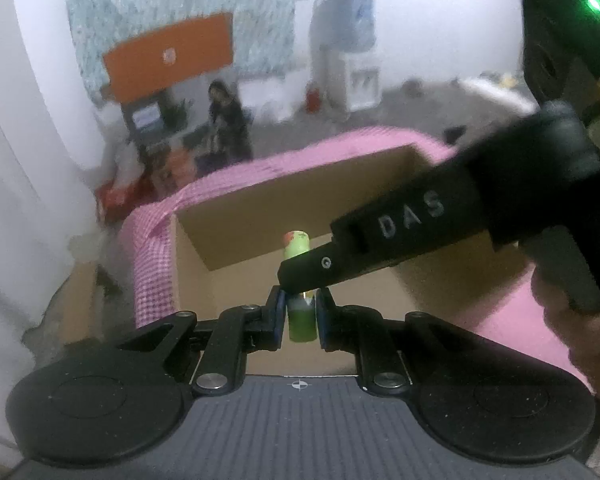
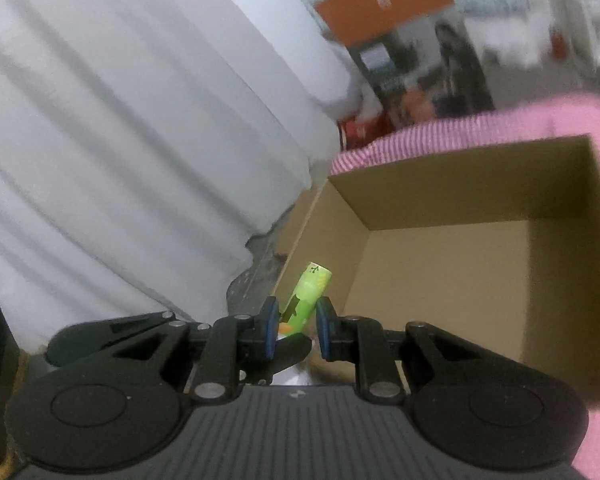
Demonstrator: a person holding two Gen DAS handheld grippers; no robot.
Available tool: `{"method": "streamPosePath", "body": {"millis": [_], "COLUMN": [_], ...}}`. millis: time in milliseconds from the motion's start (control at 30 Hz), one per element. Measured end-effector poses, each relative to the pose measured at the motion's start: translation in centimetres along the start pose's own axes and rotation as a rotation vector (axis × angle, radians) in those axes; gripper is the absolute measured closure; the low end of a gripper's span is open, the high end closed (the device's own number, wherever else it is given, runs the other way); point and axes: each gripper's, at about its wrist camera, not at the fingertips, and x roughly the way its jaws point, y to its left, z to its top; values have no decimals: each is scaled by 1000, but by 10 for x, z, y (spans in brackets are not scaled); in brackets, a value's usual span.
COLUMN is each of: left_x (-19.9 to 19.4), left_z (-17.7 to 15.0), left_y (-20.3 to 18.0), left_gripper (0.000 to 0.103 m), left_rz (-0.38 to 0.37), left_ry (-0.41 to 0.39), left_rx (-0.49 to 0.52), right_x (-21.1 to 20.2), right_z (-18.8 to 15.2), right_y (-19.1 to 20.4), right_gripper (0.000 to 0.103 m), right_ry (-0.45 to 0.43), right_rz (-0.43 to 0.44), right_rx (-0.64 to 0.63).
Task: Organize rigid objects
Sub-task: 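Carry the glue stick with the right tool into the box and release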
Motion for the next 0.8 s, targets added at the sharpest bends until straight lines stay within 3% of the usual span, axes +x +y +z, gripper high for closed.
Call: {"method": "streamPosePath", "body": {"millis": [200, 400, 667, 800], "left_x": [66, 93, 64, 22], "left_z": [19, 24, 28, 16], "left_y": [19, 24, 32, 30], "left_gripper": [87, 87, 74, 51], "left_rz": [41, 124, 98, 73], "left_ry": [149, 190, 131, 59], "left_rx": [9, 63, 35, 2], "right_x": [82, 128, 86, 43], "right_z": [51, 63, 44, 27], "right_y": [-50, -79, -60, -41], "right_gripper": [81, 81, 80, 78], "right_ry": [147, 218, 150, 88], "right_rz": [-4, 5, 24, 20], "right_rx": [168, 263, 228, 186]}}
